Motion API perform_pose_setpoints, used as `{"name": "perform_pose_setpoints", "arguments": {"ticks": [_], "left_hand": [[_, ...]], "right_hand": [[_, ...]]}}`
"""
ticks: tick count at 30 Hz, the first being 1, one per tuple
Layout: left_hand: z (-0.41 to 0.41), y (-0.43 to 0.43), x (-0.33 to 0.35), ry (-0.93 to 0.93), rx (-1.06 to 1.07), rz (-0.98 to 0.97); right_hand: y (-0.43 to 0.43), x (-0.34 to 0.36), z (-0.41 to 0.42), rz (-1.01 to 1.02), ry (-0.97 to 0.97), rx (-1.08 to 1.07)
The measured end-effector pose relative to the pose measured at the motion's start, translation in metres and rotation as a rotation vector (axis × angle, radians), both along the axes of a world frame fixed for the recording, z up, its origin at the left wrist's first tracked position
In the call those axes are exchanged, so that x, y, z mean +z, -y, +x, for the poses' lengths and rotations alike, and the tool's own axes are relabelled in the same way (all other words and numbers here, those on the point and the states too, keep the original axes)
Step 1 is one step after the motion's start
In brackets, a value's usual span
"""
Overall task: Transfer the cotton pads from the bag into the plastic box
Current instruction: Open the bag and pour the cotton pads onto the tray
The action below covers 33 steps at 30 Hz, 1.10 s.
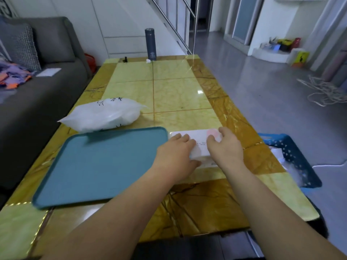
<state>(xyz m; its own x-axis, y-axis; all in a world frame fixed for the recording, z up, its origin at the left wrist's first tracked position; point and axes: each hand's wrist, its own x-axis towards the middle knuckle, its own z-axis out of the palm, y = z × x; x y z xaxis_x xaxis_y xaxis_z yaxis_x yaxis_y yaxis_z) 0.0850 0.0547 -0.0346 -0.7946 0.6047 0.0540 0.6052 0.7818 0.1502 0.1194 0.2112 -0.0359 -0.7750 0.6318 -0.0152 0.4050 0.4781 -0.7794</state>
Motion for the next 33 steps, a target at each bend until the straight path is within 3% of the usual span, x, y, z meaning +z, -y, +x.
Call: {"name": "perform_pose_setpoints", "arguments": {"ticks": [5, 9, 14, 21, 24, 26, 30, 33], "left_hand": [[0.004, -0.003, -0.004, -0.012, -0.008, -0.073], [0.003, -0.005, 0.0, -0.062, -0.035, -0.201], [0.008, -0.009, -0.004, -0.114, -0.048, -0.317], [0.005, -0.01, 0.013, -0.126, -0.051, -0.266], [0.002, -0.006, 0.032, -0.048, -0.052, -0.24], [-0.009, -0.001, 0.046, -0.019, -0.03, -0.138], [-0.043, 0.002, 0.059, 0.011, 0.147, 0.26], [-0.062, 0.0, 0.06, 0.103, 0.262, 0.472]], "right_hand": [[-0.007, 0.008, -0.006, -0.013, -0.009, -0.084], [-0.009, 0.012, -0.01, -0.188, -0.079, -0.171], [-0.011, 0.014, -0.005, -0.245, -0.072, -0.176], [-0.017, 0.012, 0.01, -0.447, -0.097, -0.21], [-0.019, 0.017, 0.011, -0.539, -0.102, -0.223], [-0.019, 0.015, 0.009, -0.377, -0.148, -0.208], [0.004, 0.01, 0.007, 0.178, -0.443, -0.191], [0.023, 0.013, 0.002, 0.251, -0.532, 0.023]]}}
